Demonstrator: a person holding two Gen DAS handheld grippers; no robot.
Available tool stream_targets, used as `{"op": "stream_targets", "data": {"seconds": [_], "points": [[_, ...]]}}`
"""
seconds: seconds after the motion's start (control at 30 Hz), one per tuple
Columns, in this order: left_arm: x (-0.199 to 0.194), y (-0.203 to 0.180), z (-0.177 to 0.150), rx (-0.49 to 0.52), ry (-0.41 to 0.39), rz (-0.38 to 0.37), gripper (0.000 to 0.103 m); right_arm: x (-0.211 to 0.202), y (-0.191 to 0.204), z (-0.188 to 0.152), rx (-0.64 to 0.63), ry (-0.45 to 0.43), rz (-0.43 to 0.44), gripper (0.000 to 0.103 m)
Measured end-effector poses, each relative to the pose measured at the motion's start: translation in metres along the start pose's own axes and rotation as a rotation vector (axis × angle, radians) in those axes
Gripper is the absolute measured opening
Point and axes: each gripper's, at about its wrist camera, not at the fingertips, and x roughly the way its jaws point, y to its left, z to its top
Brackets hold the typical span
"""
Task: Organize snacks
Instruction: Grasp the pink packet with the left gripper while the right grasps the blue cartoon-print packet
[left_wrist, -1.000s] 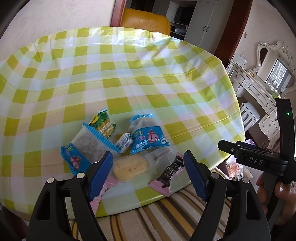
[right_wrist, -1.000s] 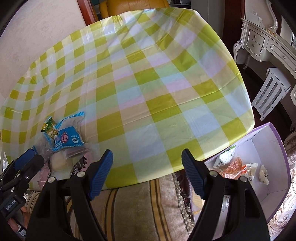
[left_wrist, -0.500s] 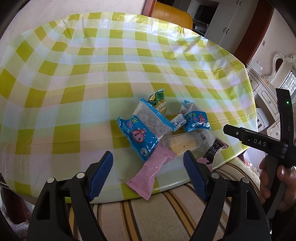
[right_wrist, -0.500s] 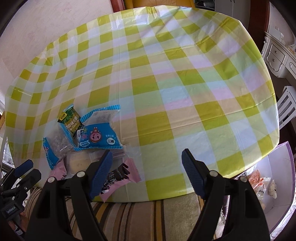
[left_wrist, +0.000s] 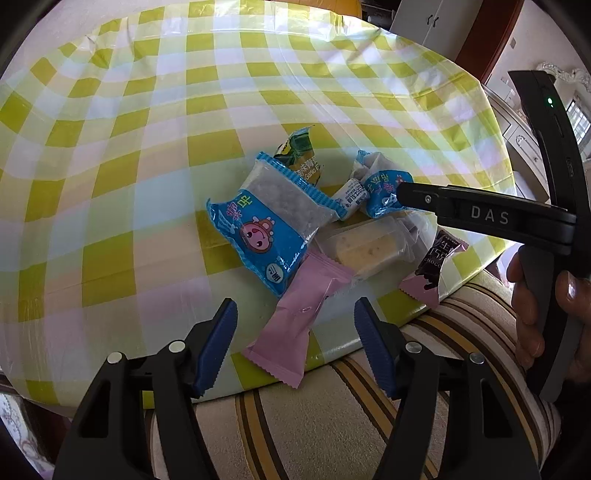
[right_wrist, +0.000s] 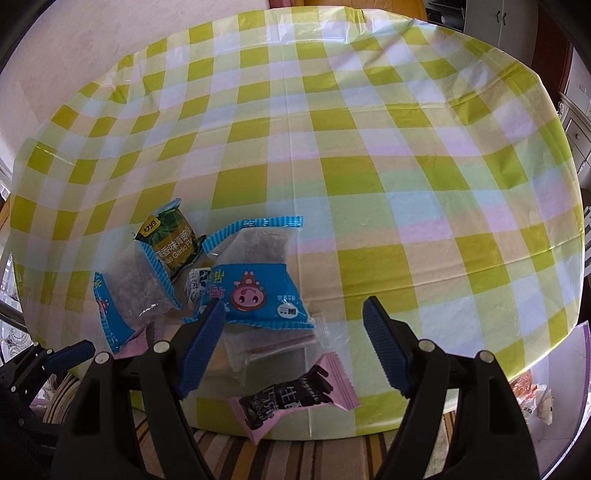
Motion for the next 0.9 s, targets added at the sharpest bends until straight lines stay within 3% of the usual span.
{"op": "stream_targets", "data": {"seconds": [0.3,0.53,0.77,0.8,0.9], "points": [[0.010,-0.003,-0.001,0.022,0.032,0.017,0.053,0.012,0.015,0.008,-0.018,0.011,0.013,0.077],[0.017,-0.004,-0.001,0.031,0.052,0.020,0.032,0.020,0.024,0.013,-0.021,0.013,0.026,0.078],[0.018,-0.011,-0.002,0.060,0.051,0.019,0.023,0.038,0.022,0.017,0.017,0.051,0.050,0.077],[0.017,-0.012,-0.002,0.064,0.048,0.019,0.021,0.041,0.021,0.016,0.019,0.059,0.053,0.068],[0.016,-0.014,-0.001,0.074,0.041,0.019,0.019,0.041,0.018,0.015,0.030,0.059,0.068,0.064]]}}
